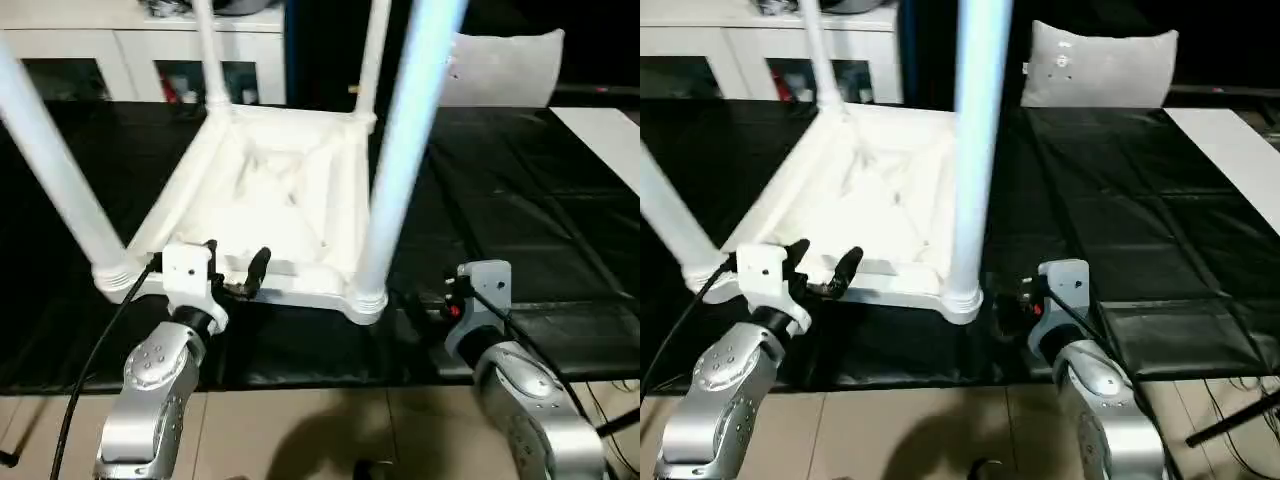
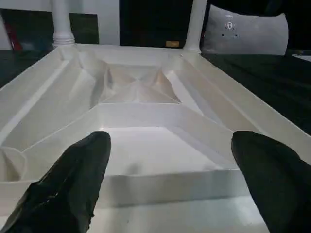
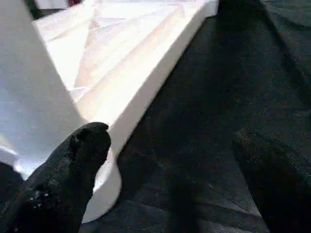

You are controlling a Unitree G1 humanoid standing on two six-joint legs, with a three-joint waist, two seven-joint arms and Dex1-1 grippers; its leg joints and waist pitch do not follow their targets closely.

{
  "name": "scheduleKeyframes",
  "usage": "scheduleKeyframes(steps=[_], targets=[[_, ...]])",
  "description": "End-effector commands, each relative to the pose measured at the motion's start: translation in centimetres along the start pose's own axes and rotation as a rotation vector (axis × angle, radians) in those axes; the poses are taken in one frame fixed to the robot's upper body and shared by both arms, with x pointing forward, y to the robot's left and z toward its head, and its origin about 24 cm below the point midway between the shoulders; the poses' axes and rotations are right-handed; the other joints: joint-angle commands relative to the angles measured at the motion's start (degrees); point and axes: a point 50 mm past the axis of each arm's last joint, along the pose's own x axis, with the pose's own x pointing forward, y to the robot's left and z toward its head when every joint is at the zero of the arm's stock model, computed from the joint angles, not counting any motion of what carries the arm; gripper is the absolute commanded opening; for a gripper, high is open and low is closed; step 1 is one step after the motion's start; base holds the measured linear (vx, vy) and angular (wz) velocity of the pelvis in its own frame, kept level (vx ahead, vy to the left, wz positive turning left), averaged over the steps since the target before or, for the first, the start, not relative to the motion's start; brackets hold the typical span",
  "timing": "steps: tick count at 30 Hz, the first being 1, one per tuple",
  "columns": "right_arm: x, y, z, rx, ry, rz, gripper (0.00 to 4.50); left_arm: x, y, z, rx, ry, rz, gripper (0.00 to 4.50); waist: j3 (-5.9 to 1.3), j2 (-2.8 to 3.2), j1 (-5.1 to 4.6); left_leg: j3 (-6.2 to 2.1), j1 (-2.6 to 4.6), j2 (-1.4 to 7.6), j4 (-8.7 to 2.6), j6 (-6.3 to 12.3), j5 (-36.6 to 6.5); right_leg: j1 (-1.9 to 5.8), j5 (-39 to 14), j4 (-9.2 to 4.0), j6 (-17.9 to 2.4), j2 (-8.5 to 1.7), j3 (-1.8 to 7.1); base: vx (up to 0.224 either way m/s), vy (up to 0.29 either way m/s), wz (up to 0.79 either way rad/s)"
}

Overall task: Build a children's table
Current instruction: Move to table

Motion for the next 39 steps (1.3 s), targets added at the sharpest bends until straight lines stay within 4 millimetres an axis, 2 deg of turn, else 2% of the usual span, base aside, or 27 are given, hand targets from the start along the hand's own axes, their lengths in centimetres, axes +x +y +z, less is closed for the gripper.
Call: scheduleKeyframes(steps=[1,5,12,13,14,15,16,17,18,19,20,21,22,23,24,25,26,27,28,29,30,31,33,34,35,38,39], targets=[[0.3,0.0,0.2,-0.015,-0.017,0.002,4.5,-0.1,0.0,0.4,0.008,-0.019,0.011,4.46,-2.15,0.09,-0.24,-1.46,1.37,2.21,-6.45,0.92,-24.78,2.17,-38.87,-4.8,-2.13,-2.54,0.4,0.054,-0.028,0.0],[0.1,0.7,0.2,-0.011,-0.019,0.037,4.5,-0.8,0.0,0.2,-0.019,-0.012,0.017,4.46,-0.81,0.16,-1.23,-1.34,3.8,1.92,-6.55,2.75,-30.85,2.69,-43.52,-5.77,-4.58,-2.23,-1.26,0.062,-0.022,0.0],[-0.1,0.9,0.0,-0.017,-0.01,0.058,4.5,-0.9,-0.1,0.2,-0.021,-0.012,0.016,4.46,-2.16,0.15,-0.62,-0.17,2.84,1.39,-6.89,5.83,-15.07,6.82,-26.46,-3.49,-15.54,-2.79,0.45,0.094,-0.018,0.01],[-0.1,1.0,-0.1,-0.011,-0.002,0.069,4.5,-0.9,-0.1,0.2,-0.023,-0.011,0.015,4.46,-2.87,1.22,-0.74,1.04,5.63,1.86,-6.78,4.63,-12.89,5.9,-20.74,-2.79,-19.07,-1.67,1.23,0.158,-0.004,-0.01],[-0.2,1.0,-0.1,-0.007,0.0,0.076,4.5,-1.0,-0.1,0.1,-0.024,-0.009,0.015,4.46,-2.67,0.96,-0.57,1.24,6.57,2.14,-7.21,3.6,-12.08,5.49,-16.03,-1.89,-20.54,-1.18,0.97,0.158,-0.004,-0.01],[-0.2,1.1,-0.1,-0.007,0.0,0.082,4.5,-0.9,-0.1,0.1,-0.024,-0.008,0.016,4.46,-2.11,0.11,-0.29,2.01,5.35,0.87,-7.05,2.19,-11.99,6.97,-11.57,-1.32,-22.35,-0.52,1.77,0.145,0.017,-0.2],[-0.2,1.1,-0.1,-0.007,-0.001,0.085,4.5,-0.8,0.0,0.1,-0.024,-0.008,0.016,4.46,-2.26,-0.27,0.61,3.05,5.51,-0.28,-5.9,0.34,-12.77,8.43,-10.85,-1.5,-24.31,-0.29,4.27,0.126,0.038,-0.32],[-0.1,1.1,-0.1,-0.015,-0.007,0.098,4.5,-0.6,0.0,0.2,-0.026,-0.015,0.016,4.46,-2.37,-1.04,2.7,1.08,0.75,-1.55,-3.46,2.02,-9.22,12.96,-8.67,-2.13,-25.77,-2.7,6.51,0.126,0.038,-0.32],[0.0,1.1,-0.1,-0.02,-0.009,0.106,4.5,-0.4,0.0,0.3,-0.027,-0.02,0.015,4.46,-2.91,0.03,3.58,-0.07,0.19,-0.91,-1.83,2.96,-6.9,14.0,-7.0,-2.63,-27.78,-5.06,8.07,0.154,0.045,-0.23],[0.0,1.1,-0.1,-0.025,-0.007,0.105,4.5,-0.4,0.0,0.3,-0.026,-0.02,0.017,4.46,-3.42,0.1,4.43,-2.51,-3.27,-0.08,1.4,2.77,-2.58,16.37,-0.96,-2.42,-30.23,-6.81,9.7,0.127,0.071,-0.04],[0.2,1.0,-0.3,-0.045,0.001,0.103,4.5,-0.3,0.1,0.2,-0.023,-0.019,0.022,4.46,-3.3,0.82,5.34,-3.1,-3.07,0.74,1.44,1.92,-1.4,15.56,2.46,-2.42,-30.84,-6.94,9.51,0.127,0.071,-0.04],[0.3,1.1,-0.4,-0.065,0.009,0.103,4.5,-0.4,0.1,0.2,-0.029,-0.02,0.026,4.46,-2.75,2.09,3.99,-3.44,-2.74,2.05,-2.85,-0.22,4.6,13.11,4.56,-0.15,-25.86,-2.46,4.47,0.027,0.097,-0.04],[0.4,1.1,-0.4,-0.078,0.014,0.102,4.5,-0.5,0.1,0.2,-0.033,-0.021,0.029,4.46,-2.09,3.75,0.41,-6.87,3.57,4.8,-7.16,2.76,8.7,5.49,-3.43,4.27,-15.52,2.25,-1.87,0.063,0.071,-0.06],[0.1,1.5,-0.4,-0.068,0.008,0.14,4.5,-0.9,0.1,0.1,-0.032,-0.014,0.019,4.46,-3.85,2.62,-0.99,-10.74,11.97,8.7,-5.73,11.73,13.17,-1.31,-11.66,6.99,-7.86,-0.37,-2.26,0.063,0.071,-0.06],[-0.1,1.7,-0.5,-0.064,0.007,0.16,4.5,-1.0,0.2,-0.1,-0.025,-0.006,0.016,4.46,-2.92,2.19,-0.65,-10.67,9.93,9.43,-5.86,19.09,15.42,-2.0,-10.94,8.29,-2.79,-2.38,-2.07,0.157,0.033,0.1],[-0.1,1.7,-0.7,-0.065,0.01,0.164,4.5,-1.1,0.3,-0.2,-0.023,-0.004,0.022,4.46,-2.3,1.2,-0.47,-6.55,8.26,5.68,-5.68,21.13,10.37,-1.11,-6.11,5.71,-4.83,-2.57,-2.19,0.116,0.015,0.21],[0.1,1.7,-0.8,-0.067,0.014,0.162,4.5,-1.1,0.5,-0.2,-0.026,-0.006,0.034,4.46,-2.3,1.2,-0.47,-6.55,8.26,5.68,-5.68,21.13,10.37,-1.11,-6.11,5.71,-4.83,-2.57,-2.19,0.116,0.015,0.21],[0.2,1.6,-0.9,-0.068,0.015,0.161,4.5,-1.1,0.6,-0.2,-0.028,-0.009,0.041,4.46,-2.96,-1.18,-0.47,-4.15,5.3,0.29,-3.91,19.88,5.23,3.5,-4.3,2.08,-8.23,-4.01,-0.18,0.098,-0.019,0.1],[0.4,1.5,-0.9,-0.093,0.022,0.151,4.5,-1.2,0.7,-0.3,-0.015,-0.005,0.05,4.46,-2.87,-1.95,1.76,-2.78,1.8,-3.23,0.66,16.48,1.82,8.44,-10.24,-1.6,-19.14,-8.23,5.86,0.075,-0.024,0.06],[0.4,1.5,-0.9,-0.095,0.022,0.151,4.5,-1.2,0.7,-0.3,-0.014,-0.004,0.05,4.46,-3.93,-2.61,3.28,-4.62,-2.34,-1.44,4.67,10.63,2.69,12.85,-4.23,-1.89,-27.22,-12.31,8.85,0.075,-0.024,0.06],[0.5,1.6,-0.8,-0.097,0.021,0.157,4.5,-1.3,0.6,-0.2,-0.007,-0.004,0.042,4.46,-3.83,-2.62,3.5,-5.15,-3.49,-0.9,4.56,7.2,5.09,12.87,3.63,-0.65,-28.44,-11.63,7.78,0.06,-0.011,0.03],[0.3,1.8,-0.6,-0.081,0.011,0.175,4.5,-1.8,0.5,0.0,-0.021,-0.013,0.019,4.46,-3.14,-2.26,3.81,-5.47,-3.47,-0.09,1.09,2.01,11.18,10.94,19.19,1.44,-26.37,-8.22,4.19,0.0,0.0,0.0],[0.2,1.8,-0.6,-0.081,0.008,0.18,4.5,-2.0,0.5,0.0,-0.021,-0.007,0.013,4.46,-2.85,0.45,2.8,-4.97,-2.04,1.19,-3.66,1.07,21.65,7.72,20.64,3.7,-16.88,-1.91,-0.4,0.0,0.0,0.0],[0.0,1.5,-0.7,-0.087,0.007,0.177,4.5,-2.2,0.8,0.0,-0.014,-0.012,-0.011,4.46,-3.67,0.9,2.63,-5.46,0.5,2.35,-2.2,1.15,26.66,5.84,19.01,3.6,-13.97,-1.73,-0.28,0.0,0.0,0.0],[0.0,1.4,-0.8,-0.089,0.006,0.176,4.5,-2.2,0.9,0.1,-0.011,-0.012,-0.016,4.46,-3.52,0.44,2.5,-5.48,0.28,2.1,-2.52,0.61,26.37,6.32,16.87,3.08,-13.08,-2.38,0.32,0.0,0.0,0.0],[-0.1,0.6,-1.0,-0.106,0.001,0.163,4.5,-2.0,1.1,0.3,0.026,-0.013,-0.096,4.46,-2.53,0.52,2.77,-5.06,-0.28,2.07,-4.25,-2.08,7.09,6.89,2.4,1.45,-12.19,-3.38,0.77,-0.047,0.014,-0.03],[-0.1,0.2,-1.0,-0.127,0.0,0.16,4.5,-1.9,1.1,0.4,0.046,-0.002,-0.137,4.46,-1.9,0.61,2.62,-4.94,0.02,2.49,-5.45,-2.69,-7.15,6.76,-9.38,0.35,-11.77,-4.04,1.2,-0.078,0.013,-0.02]])
